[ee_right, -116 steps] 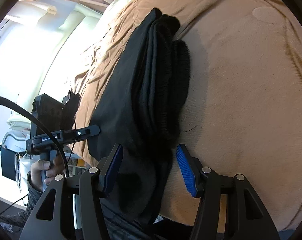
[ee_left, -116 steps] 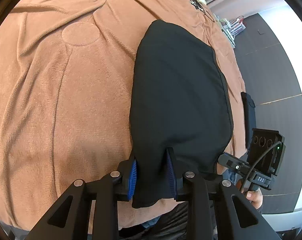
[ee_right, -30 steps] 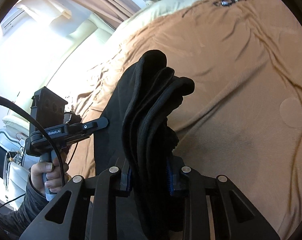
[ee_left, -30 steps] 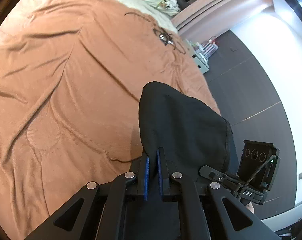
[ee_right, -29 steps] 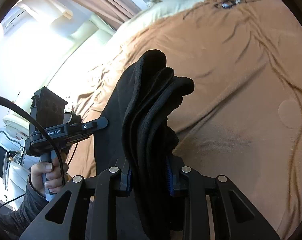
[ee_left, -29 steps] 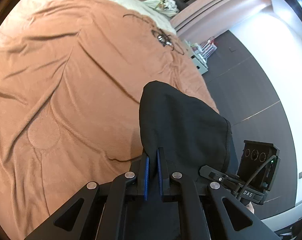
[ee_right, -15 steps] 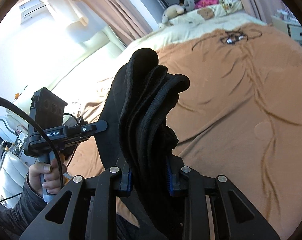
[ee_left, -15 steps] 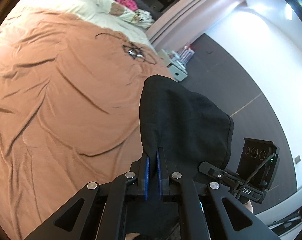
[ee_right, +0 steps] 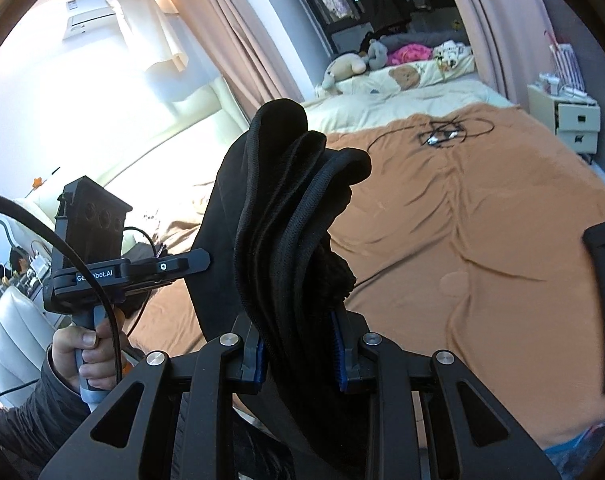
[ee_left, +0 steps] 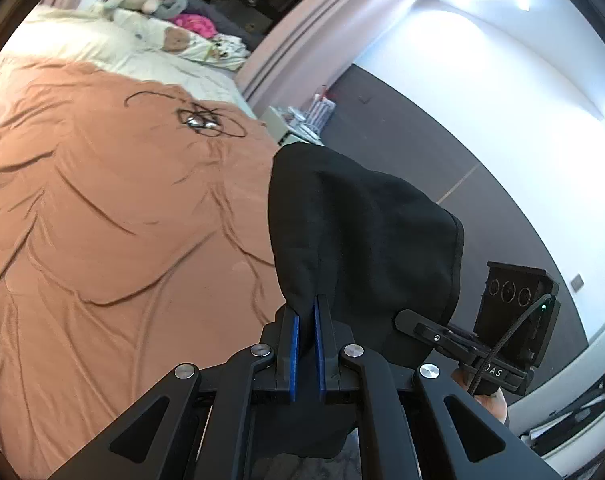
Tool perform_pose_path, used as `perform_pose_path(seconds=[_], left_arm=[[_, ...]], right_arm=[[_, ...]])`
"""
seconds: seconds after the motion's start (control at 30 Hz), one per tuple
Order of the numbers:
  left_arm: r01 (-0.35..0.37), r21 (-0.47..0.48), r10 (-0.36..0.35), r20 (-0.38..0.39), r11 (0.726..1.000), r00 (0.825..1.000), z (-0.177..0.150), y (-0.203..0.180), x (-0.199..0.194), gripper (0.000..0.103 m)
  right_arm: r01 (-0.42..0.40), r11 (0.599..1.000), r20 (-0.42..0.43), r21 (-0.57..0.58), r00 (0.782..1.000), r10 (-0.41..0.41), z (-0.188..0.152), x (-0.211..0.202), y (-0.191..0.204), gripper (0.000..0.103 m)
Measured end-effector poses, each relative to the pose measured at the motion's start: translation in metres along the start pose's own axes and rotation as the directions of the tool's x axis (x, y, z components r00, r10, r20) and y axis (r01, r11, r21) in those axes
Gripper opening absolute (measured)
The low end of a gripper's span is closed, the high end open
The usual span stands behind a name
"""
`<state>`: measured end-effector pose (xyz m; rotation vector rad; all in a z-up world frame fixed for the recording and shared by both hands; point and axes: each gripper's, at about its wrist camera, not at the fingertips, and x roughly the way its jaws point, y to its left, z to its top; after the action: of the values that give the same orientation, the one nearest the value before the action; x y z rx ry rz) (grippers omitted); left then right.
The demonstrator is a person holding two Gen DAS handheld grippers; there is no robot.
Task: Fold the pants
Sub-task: 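Lift the folded shorts with both grippers and carry them toward the bed corner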
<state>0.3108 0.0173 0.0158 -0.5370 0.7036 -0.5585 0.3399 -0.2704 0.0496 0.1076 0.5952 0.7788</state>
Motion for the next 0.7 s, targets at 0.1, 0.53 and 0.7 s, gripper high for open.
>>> perform_pose_path(seconds=[0.1, 0.53, 0.7], left_arm=[[0.017, 0.026, -0.017, 0.002, 1.0, 1.0, -0.007, -0.022, -0.002, 0.006], [0.083, 0.142, -0.084, -0.001, 0.986, 0.996, -0.024, -0.115, 0.006, 0.006], [0.114, 0.179, -0.111, -0.028, 0.977, 0.993, -0.026, -0.144, 0.027, 0.006]], right_arm=[[0.008, 1.0, 0.02, -0.007, 1.0, -0.007, -0.008, -0.023, 0.002, 0.022], [0.034, 0.999, 0.098, -0.038, 0.995, -0.03, -0.032, -0.106, -0.003, 0.022], [0.064, 0.997, 0.126, -0.052, 0.99, -0.057, -0.04, -0.129, -0.015, 0.022]])
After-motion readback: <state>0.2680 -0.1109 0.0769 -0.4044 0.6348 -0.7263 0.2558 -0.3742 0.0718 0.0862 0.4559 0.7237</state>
